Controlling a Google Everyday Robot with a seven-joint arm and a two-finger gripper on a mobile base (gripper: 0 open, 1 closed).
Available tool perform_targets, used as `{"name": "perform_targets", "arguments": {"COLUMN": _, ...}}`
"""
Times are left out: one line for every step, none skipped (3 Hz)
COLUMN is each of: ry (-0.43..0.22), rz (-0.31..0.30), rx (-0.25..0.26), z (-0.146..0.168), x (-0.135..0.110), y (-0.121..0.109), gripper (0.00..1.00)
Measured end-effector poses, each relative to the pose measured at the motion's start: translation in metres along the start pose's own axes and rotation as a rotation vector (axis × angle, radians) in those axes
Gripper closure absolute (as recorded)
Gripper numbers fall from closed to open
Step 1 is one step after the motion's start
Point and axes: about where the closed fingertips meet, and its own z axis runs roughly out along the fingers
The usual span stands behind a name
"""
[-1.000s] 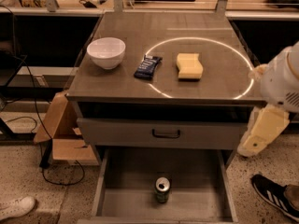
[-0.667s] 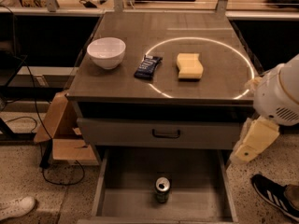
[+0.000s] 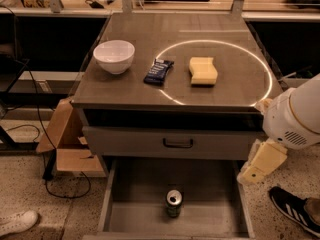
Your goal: Pick green can from middle drawer and place on counter
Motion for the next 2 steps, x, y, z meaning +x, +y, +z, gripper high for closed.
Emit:
{"name": "perform_targets", "arguments": {"ry": -0.106, "rz": -0.014, "rx": -0.043, "z": 0.020, "x": 0.017, "y": -0.005, "gripper": 0.00}}
{"name": "perform_targets", "arguments": {"ry": -0.206, "rz": -0.057, "rx": -0.088, "z": 0.042, "x": 0.031, "y": -0.012, "gripper": 0.00}}
